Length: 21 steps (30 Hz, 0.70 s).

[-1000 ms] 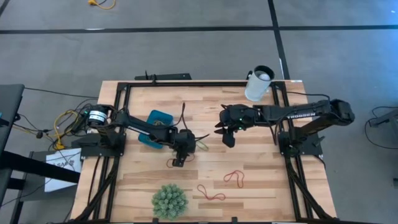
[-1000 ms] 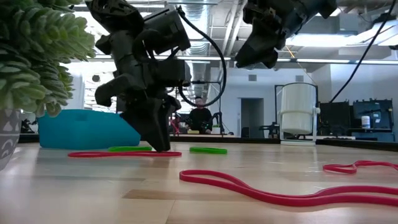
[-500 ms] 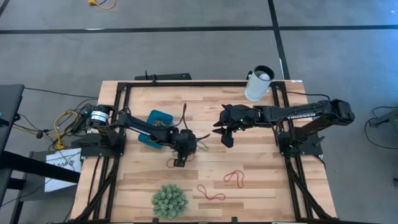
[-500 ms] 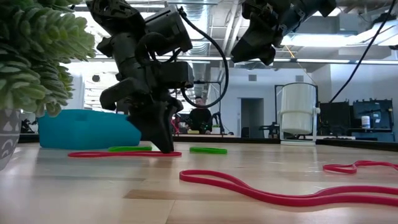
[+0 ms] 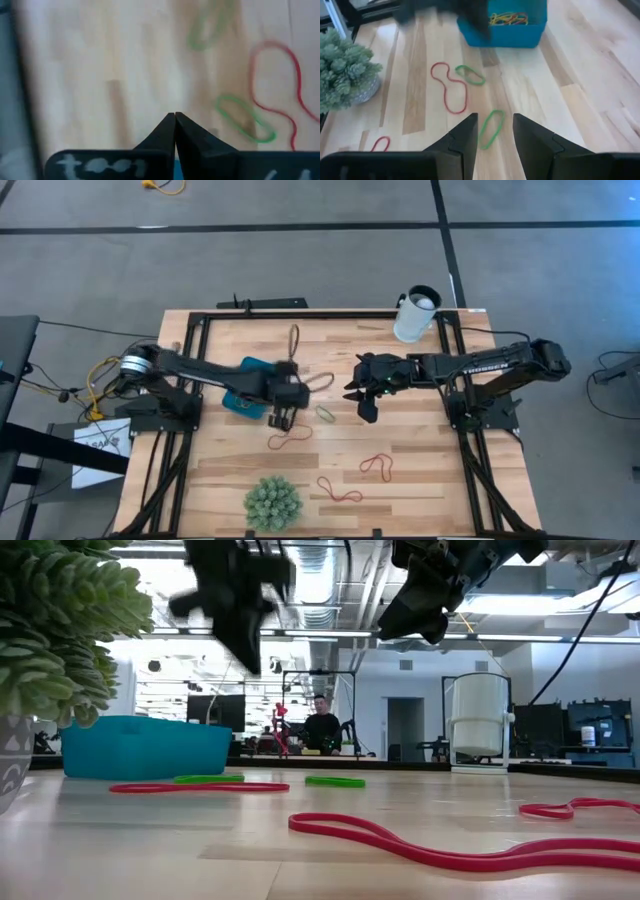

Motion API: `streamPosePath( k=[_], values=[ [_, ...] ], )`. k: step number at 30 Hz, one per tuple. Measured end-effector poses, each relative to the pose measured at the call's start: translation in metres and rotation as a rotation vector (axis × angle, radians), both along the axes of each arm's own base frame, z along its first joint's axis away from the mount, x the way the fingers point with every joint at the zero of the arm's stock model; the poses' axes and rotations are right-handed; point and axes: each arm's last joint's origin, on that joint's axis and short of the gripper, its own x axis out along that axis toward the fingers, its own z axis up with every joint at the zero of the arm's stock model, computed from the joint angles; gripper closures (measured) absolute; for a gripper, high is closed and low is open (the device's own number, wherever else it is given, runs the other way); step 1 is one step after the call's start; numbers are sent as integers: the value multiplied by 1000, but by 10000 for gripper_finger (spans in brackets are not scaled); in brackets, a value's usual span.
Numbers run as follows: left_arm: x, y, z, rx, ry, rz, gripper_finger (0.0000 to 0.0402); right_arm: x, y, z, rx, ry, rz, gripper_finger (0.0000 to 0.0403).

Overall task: Pick and place items into bin
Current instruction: Put the red rubber band into the blue bin

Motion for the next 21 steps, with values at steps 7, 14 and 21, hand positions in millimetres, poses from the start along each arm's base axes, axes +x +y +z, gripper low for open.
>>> streamPosePath(
  k=[7, 14, 21],
  values=[
    [-7, -1, 24, -266, -241, -4, 401, -1, 7, -1, -1, 7, 25, 284],
    [6, -10, -39, -314, -114, -65, 380, -1, 7, -1, -4, 16, 22, 284],
    [21, -11, -80, -314, -15, -47, 322, -2, 7, -2, -6, 31, 19, 284]
  ],
)
